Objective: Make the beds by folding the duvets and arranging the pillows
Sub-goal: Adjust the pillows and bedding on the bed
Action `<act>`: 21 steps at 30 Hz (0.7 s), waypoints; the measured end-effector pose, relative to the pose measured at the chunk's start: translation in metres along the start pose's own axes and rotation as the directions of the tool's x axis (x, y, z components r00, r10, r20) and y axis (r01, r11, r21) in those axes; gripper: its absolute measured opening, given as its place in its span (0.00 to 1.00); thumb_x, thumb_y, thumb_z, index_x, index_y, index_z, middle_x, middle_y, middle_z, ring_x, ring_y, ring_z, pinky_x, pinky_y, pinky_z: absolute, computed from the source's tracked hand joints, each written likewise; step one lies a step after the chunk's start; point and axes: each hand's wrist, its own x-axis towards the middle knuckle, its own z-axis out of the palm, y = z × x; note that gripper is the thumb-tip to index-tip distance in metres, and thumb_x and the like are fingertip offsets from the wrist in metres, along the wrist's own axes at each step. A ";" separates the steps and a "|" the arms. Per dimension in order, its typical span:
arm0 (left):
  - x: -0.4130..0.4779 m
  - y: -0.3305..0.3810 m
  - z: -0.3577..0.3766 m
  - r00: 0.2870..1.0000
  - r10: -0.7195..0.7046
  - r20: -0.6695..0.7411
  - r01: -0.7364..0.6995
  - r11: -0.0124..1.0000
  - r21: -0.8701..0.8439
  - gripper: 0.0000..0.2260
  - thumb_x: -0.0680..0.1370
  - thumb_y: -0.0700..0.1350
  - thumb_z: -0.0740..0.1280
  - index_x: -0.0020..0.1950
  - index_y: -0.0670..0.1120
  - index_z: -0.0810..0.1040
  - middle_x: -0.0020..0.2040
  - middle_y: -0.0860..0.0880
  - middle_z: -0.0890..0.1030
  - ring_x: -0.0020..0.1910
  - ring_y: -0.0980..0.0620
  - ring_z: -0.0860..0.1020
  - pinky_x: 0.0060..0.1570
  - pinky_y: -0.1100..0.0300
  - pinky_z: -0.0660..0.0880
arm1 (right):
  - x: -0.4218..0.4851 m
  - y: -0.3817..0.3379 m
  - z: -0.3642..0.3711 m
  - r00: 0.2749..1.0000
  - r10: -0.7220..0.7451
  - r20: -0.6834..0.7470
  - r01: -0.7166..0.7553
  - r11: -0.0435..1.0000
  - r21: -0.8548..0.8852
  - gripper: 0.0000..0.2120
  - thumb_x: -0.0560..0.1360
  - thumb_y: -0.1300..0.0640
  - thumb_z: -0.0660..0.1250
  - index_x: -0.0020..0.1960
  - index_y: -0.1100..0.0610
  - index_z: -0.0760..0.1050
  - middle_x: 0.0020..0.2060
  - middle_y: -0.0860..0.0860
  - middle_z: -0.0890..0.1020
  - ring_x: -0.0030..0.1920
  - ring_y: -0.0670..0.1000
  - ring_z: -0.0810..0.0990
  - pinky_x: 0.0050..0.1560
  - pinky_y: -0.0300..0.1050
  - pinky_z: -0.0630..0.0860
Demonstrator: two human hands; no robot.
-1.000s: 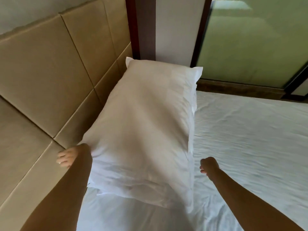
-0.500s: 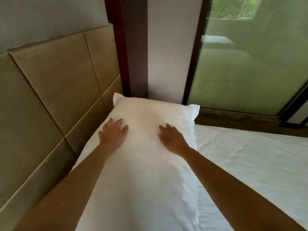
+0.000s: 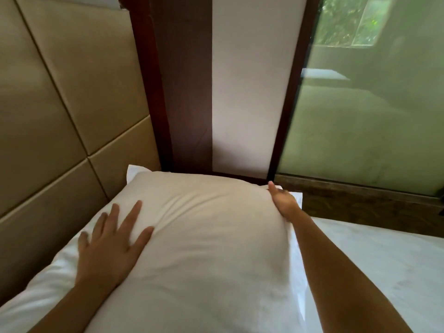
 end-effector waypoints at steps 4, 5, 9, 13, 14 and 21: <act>0.004 0.006 0.026 0.999 -0.001 -0.043 0.002 1.000 0.026 0.36 0.66 0.72 0.30 0.73 0.65 0.39 0.78 0.47 0.50 0.77 0.44 0.51 0.70 0.38 0.54 | 0.036 0.052 -0.003 0.937 0.347 0.035 -0.349 0.930 0.117 0.24 0.81 0.50 0.55 0.72 0.64 0.65 0.69 0.62 0.68 0.68 0.60 0.68 0.71 0.52 0.62; 0.004 0.007 0.031 0.999 -0.004 -0.047 0.006 0.999 0.037 0.36 0.66 0.72 0.31 0.73 0.64 0.39 0.78 0.46 0.51 0.77 0.43 0.52 0.69 0.37 0.55 | 0.040 0.055 -0.006 0.935 0.354 0.011 -0.352 0.927 0.129 0.20 0.81 0.55 0.57 0.69 0.66 0.68 0.66 0.62 0.71 0.63 0.60 0.71 0.68 0.52 0.66; 0.000 0.011 0.025 0.999 -0.023 -0.031 0.025 0.999 0.045 0.37 0.68 0.72 0.34 0.76 0.62 0.49 0.75 0.46 0.62 0.73 0.43 0.63 0.65 0.40 0.63 | 0.037 -0.006 -0.030 0.889 0.249 -0.385 -0.195 0.965 0.173 0.14 0.77 0.60 0.56 0.60 0.62 0.74 0.59 0.62 0.77 0.60 0.62 0.75 0.62 0.52 0.68; 0.032 0.019 -0.004 0.998 -0.017 -0.064 0.018 1.000 0.008 0.34 0.72 0.71 0.41 0.70 0.56 0.67 0.60 0.49 0.77 0.59 0.46 0.76 0.54 0.51 0.72 | -0.004 -0.113 -0.001 0.906 -0.323 -0.275 0.281 0.942 -0.182 0.17 0.80 0.50 0.54 0.63 0.55 0.73 0.61 0.59 0.76 0.62 0.61 0.74 0.67 0.54 0.64; 0.052 0.021 -0.010 0.996 -0.032 -0.079 0.028 0.998 -0.049 0.29 0.75 0.69 0.45 0.66 0.55 0.70 0.58 0.48 0.78 0.57 0.45 0.76 0.52 0.52 0.72 | -0.019 -0.125 0.024 0.913 -0.402 -0.073 0.375 0.896 -0.239 0.20 0.80 0.45 0.52 0.65 0.53 0.71 0.63 0.58 0.75 0.63 0.60 0.73 0.68 0.55 0.64; 0.187 0.016 0.013 0.902 0.090 0.423 0.122 0.886 -0.448 0.26 0.78 0.65 0.52 0.66 0.51 0.75 0.66 0.50 0.74 0.64 0.51 0.72 0.66 0.58 0.63 | -0.059 -0.080 0.105 0.878 -0.443 0.180 0.469 0.722 -0.509 0.29 0.77 0.35 0.40 0.75 0.44 0.54 0.74 0.50 0.62 0.74 0.54 0.57 0.74 0.54 0.47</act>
